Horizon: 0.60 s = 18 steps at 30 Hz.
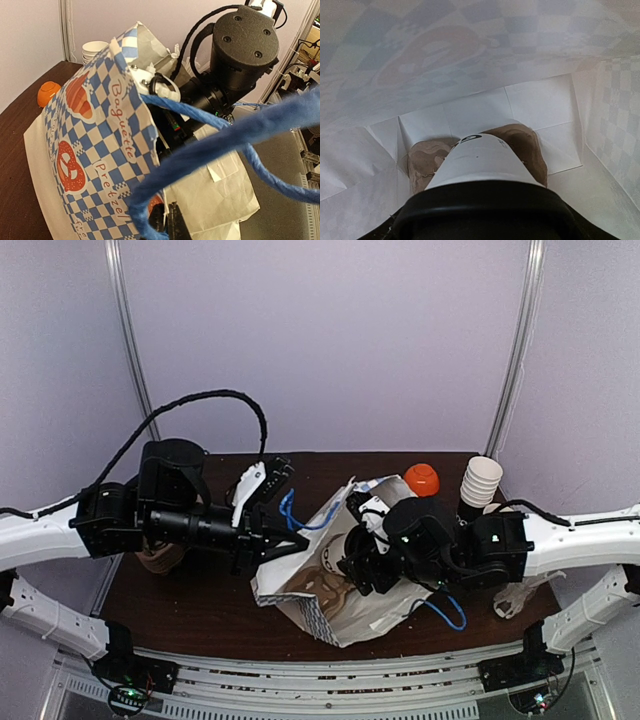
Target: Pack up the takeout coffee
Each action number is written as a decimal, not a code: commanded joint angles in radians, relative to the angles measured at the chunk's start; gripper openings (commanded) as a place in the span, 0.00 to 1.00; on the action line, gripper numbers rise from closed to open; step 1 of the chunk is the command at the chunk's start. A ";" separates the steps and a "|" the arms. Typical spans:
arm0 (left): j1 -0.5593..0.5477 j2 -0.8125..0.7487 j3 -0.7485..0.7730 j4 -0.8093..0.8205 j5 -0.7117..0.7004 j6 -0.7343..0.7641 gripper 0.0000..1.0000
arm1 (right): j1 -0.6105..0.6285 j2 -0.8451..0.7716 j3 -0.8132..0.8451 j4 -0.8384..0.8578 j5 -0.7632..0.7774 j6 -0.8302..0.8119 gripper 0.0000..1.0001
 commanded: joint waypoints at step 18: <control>-0.002 -0.016 -0.056 0.114 0.084 -0.003 0.00 | -0.013 0.098 -0.023 0.042 0.142 0.058 0.77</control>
